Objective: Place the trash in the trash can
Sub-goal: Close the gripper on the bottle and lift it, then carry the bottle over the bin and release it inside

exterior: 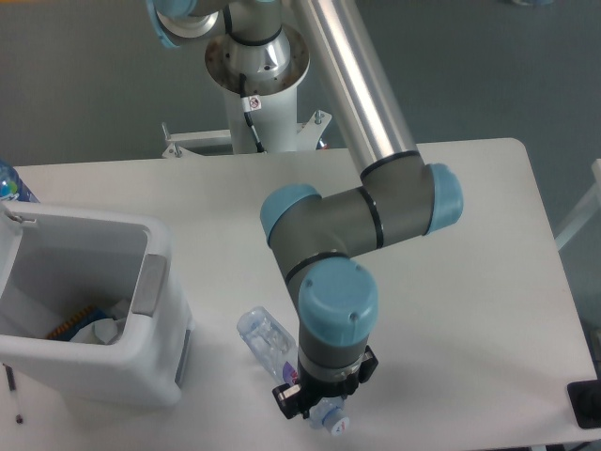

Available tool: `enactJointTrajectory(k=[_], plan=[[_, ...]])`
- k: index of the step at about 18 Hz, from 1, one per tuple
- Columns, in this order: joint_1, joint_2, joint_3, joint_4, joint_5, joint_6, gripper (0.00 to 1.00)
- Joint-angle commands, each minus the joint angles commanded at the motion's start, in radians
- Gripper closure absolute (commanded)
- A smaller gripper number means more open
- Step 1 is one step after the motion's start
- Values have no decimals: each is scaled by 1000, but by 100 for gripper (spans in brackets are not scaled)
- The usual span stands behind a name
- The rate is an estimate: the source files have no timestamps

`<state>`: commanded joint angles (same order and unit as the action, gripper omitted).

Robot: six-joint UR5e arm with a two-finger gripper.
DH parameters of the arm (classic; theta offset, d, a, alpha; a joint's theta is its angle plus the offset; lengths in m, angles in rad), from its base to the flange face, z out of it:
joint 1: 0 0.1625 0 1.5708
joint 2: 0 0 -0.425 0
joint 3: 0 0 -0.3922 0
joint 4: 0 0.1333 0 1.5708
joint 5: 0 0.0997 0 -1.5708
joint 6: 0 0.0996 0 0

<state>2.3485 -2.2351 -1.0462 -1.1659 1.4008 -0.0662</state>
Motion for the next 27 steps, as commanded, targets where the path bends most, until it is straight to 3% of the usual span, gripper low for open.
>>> enactJointTrajectory(k=[6,15,20,27], plan=[[11,60,-46,153,-42,23,43],[6,179,-52,173,-180,54,43],[5,244,-52,227,-275,52,43],[0,319,-44,276,-313,49,44]])
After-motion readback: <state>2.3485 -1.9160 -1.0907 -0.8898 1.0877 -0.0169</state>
